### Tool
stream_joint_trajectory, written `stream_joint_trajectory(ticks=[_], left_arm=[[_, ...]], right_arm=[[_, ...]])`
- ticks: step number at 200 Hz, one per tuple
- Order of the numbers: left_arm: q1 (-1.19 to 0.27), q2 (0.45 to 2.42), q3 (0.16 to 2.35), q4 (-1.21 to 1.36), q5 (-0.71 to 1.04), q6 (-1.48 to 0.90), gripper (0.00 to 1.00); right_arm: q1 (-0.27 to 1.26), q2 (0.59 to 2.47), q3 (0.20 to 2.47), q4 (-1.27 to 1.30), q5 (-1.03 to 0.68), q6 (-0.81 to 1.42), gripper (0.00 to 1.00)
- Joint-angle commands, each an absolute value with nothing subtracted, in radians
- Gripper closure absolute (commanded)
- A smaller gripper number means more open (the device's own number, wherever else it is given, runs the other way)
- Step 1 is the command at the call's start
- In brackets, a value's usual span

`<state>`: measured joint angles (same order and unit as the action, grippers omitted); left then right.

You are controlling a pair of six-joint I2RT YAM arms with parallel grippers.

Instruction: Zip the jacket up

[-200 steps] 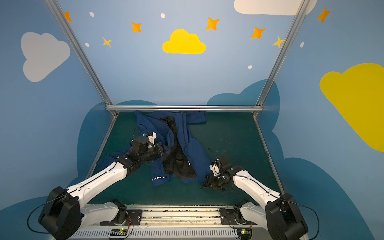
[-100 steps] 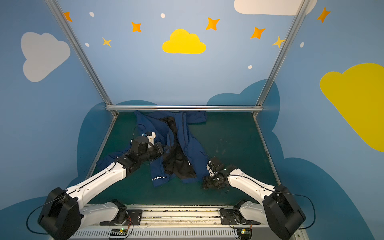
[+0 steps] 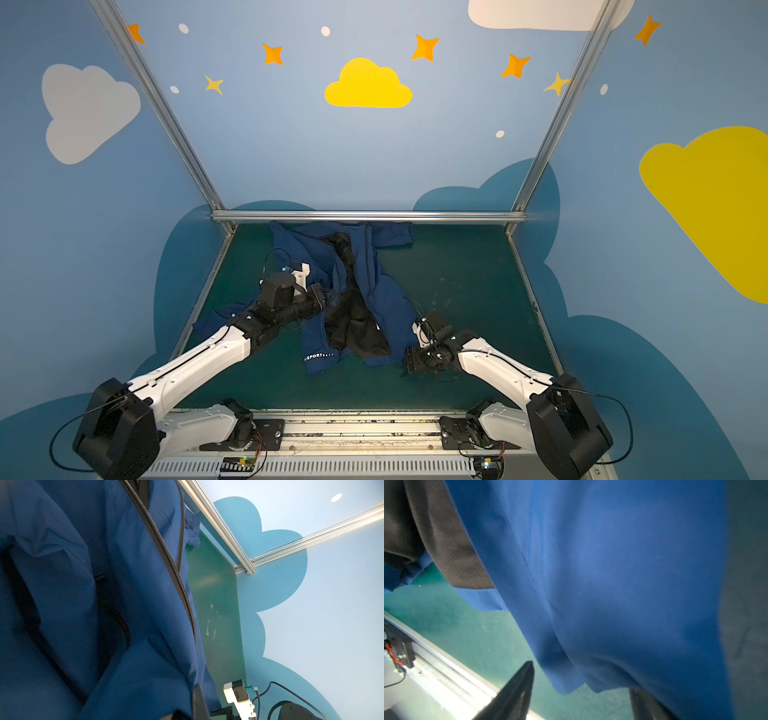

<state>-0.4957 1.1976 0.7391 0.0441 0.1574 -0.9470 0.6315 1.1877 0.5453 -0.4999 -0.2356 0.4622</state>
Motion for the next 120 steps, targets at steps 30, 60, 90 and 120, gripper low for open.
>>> stream_joint_trajectory(ticks=[30, 60, 90, 120], left_arm=[[-0.497, 1.190, 0.748, 0.039, 0.163, -0.943, 0.97], [-0.498, 1.185, 0.740, 0.039, 0.161, -0.946, 0.97], [-0.498, 1.185, 0.739, 0.043, 0.161, -0.948, 0.97], [-0.499, 1.174, 0.735, 0.031, 0.158, -0.949, 0.97]], right_arm=[[0.636, 1.178, 0.521, -0.495, -0.243, 0.436, 0.27], [0.670, 1.168, 0.519, -0.537, -0.220, 0.451, 0.21], [0.692, 1.159, 0.526, -0.566, -0.180, 0.468, 0.17], [0.727, 1.190, 0.533, -0.540, -0.152, 0.467, 0.17]])
